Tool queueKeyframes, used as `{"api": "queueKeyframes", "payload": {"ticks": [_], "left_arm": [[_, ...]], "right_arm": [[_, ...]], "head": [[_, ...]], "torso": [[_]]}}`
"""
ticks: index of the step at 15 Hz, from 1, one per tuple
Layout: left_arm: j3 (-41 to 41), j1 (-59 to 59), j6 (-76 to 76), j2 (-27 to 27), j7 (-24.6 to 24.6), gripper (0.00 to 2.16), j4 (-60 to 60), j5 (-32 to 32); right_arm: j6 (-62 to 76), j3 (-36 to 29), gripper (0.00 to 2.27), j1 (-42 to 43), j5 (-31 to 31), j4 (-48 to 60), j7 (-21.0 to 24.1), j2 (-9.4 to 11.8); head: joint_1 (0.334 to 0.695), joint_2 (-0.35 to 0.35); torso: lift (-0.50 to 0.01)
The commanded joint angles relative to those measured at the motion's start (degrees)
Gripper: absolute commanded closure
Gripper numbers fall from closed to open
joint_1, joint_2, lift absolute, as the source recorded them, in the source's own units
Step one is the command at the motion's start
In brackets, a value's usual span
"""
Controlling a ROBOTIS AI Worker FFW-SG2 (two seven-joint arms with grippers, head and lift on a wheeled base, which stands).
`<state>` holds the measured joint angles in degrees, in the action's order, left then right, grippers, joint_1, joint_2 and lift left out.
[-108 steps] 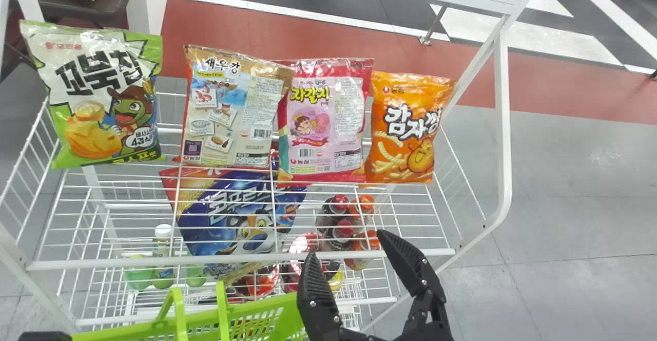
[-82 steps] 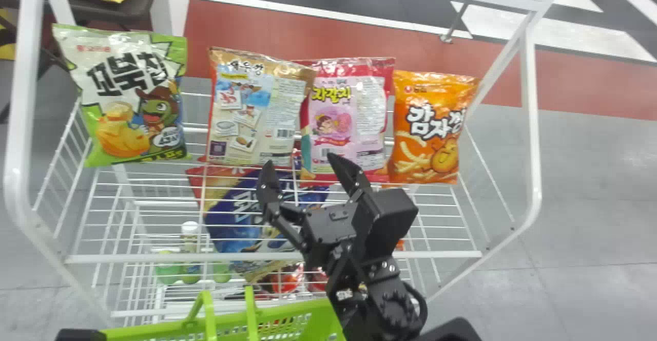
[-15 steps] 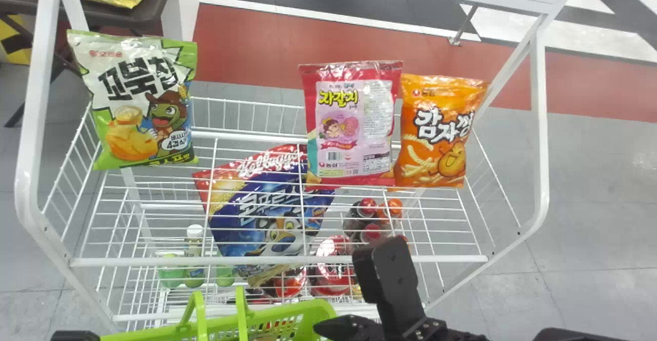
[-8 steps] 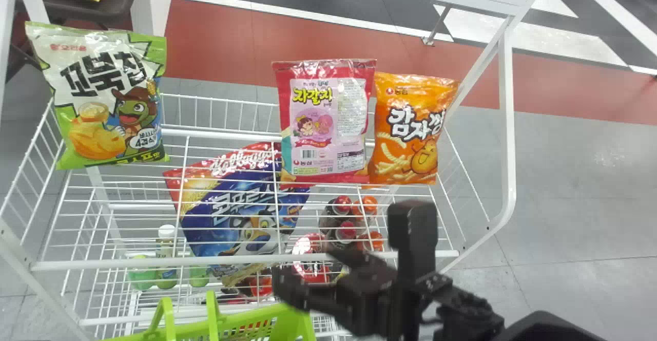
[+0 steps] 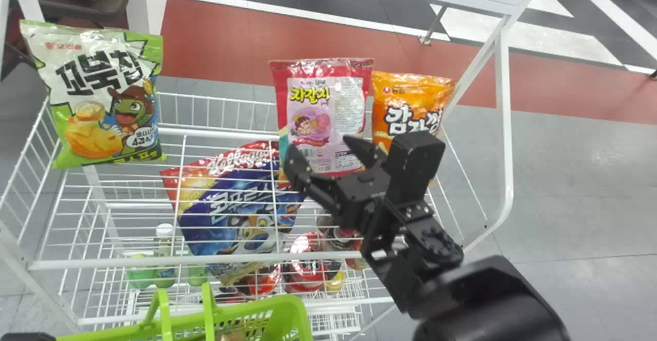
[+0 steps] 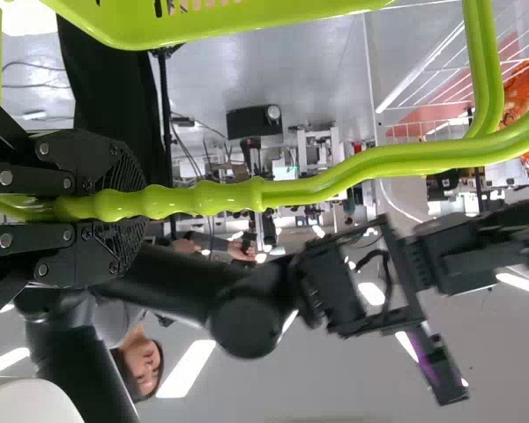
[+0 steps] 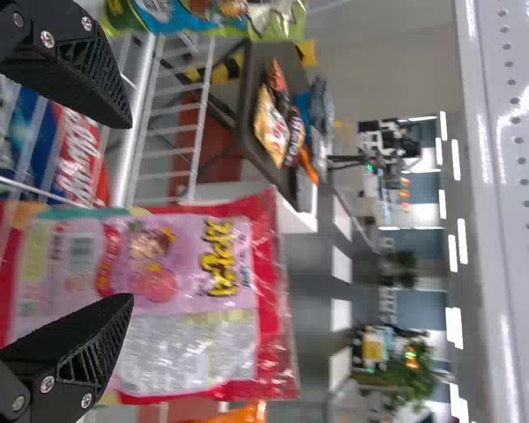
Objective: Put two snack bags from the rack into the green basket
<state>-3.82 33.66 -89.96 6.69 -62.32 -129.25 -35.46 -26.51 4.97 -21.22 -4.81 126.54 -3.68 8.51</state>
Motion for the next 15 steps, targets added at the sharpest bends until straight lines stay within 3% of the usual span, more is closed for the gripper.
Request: {"api": "queueKeyframes", "payload": {"ticks": [1, 3, 9, 10, 11, 12, 15], "left_arm": [[-0.2, 0.0, -0.1, 0.2, 0.0, 1.19, 0.2, 0.0], [-0.2, -0.3, -0.1, 0.2, 0.0, 1.19, 0.7, 0.1], [-0.7, -0.4, -0.1, 0.3, -0.1, 1.19, 0.7, 0.0], [-0.8, -0.5, -0.1, 0.3, -0.1, 1.19, 0.7, 0.0], [-1.2, -0.5, -0.1, 0.3, -0.2, 1.19, 0.8, 0.0], [-1.7, -0.5, -0.1, 0.3, -0.3, 1.19, 0.8, -0.1], [-2.1, -0.7, -0.1, 0.3, -0.2, 1.19, 0.7, -0.4]], "right_arm": [[1.8, 0.1, 0.15, 5.7, 2.2, -8.2, 0.9, -0.2], [2.6, -0.1, 0.15, 7.6, 2.4, -10.6, 3.1, -0.5], [1.6, 0.5, 0.23, 13.1, 1.8, -18.5, 3.0, -0.8], [-0.5, 0.7, 0.7, 13.9, 1.9, -18.6, 1.7, -0.8], [-1.4, 0.7, 1.68, 14.0, 1.3, -18.5, 0.9, -0.9], [-3.5, 1.1, 2.18, 14.0, 0.8, -17.7, 0.1, -1.0], [-3.5, 1.1, 2.24, 13.5, -0.1, -16.0, -2.2, -0.9]], "head": [[0.695, -0.318], [0.695, -0.323], [0.695, -0.33], [0.695, -0.325], [0.695, -0.319], [0.695, -0.31], [0.695, -0.268]], "torso": [[-0.003], [-0.003], [-0.003], [-0.003], [-0.003], [-0.003], [-0.002]]}}
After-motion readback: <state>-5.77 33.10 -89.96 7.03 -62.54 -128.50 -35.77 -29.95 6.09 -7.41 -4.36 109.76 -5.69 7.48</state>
